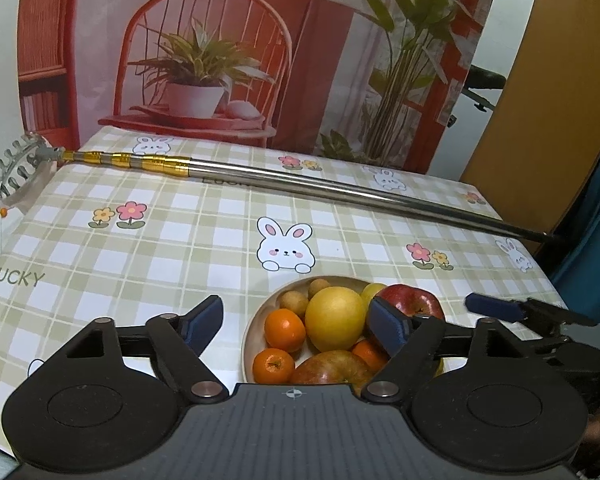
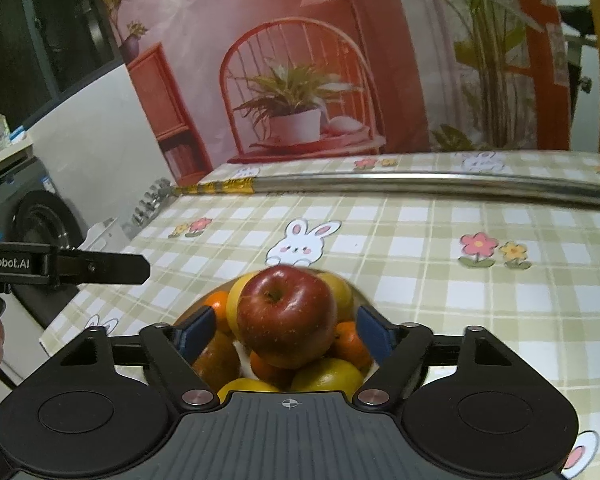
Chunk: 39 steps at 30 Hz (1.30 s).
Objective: Organize fruits
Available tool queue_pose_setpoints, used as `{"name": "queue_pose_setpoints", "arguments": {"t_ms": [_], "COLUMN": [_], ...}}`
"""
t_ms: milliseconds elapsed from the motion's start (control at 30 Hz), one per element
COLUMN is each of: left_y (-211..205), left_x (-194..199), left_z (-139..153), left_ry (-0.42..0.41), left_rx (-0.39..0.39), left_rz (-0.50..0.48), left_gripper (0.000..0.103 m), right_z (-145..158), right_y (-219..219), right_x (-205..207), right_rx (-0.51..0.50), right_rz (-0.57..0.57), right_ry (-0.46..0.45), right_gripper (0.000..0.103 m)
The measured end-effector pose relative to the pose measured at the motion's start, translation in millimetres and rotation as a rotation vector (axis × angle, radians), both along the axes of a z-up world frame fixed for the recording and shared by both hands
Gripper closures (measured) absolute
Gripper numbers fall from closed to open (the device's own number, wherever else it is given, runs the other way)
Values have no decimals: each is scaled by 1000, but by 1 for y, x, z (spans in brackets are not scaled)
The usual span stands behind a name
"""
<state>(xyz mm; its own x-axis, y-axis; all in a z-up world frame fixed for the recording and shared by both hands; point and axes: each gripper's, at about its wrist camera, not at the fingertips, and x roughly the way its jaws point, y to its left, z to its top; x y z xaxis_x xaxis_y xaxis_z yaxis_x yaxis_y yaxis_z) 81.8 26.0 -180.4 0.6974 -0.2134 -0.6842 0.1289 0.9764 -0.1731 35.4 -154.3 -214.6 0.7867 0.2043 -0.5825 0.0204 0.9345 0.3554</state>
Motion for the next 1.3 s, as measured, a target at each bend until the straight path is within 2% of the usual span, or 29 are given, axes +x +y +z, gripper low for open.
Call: {"name": "queue_pose_setpoints", "arguments": {"t_ms": [67,167,200,233,267,433,667,933,1133,1300], "left_y": [0,1,1,1,-1,-6,-8,-13,-30,-38], "left_x": [-1,-2,-3,-3,-3,-4,-15,-33,-50,-63], "left_z": [2,7,9,11,13,22,62,127,158,168], "left_ry": [0,-8,-11,-14,-15,-18,-166,-353,-434,-480], "left_rx": [-4,-30,-35,-38,-34,14,65,82,117,142], "left_rz": [4,6,5,8,13,21,14,3,-21,-13], "left_gripper": [9,2,0,0,0,0,0,0,0,0], "right_z": [6,15,18,20,24,39,71,131,175,194], "right_y": [0,-1,-2,-2,-2,-7,-11,-29,-33,-35], "right_x": [-3,-7,-7,-8,-10,-15,-24,-36,-49,-56], "right_rx": [-26,-60,-67,-75,-87,-122,-172,-181,-242,-238], "right_rz": [-17,-34,-35,-40,-53,-102,-158,-239,-302,-311], "right_ry": [-16,-31,-33,-36,-41,-62,-95,-181,-259,-290], "right_gripper": [17,14,10,3,1,1,0,0,0,0]}}
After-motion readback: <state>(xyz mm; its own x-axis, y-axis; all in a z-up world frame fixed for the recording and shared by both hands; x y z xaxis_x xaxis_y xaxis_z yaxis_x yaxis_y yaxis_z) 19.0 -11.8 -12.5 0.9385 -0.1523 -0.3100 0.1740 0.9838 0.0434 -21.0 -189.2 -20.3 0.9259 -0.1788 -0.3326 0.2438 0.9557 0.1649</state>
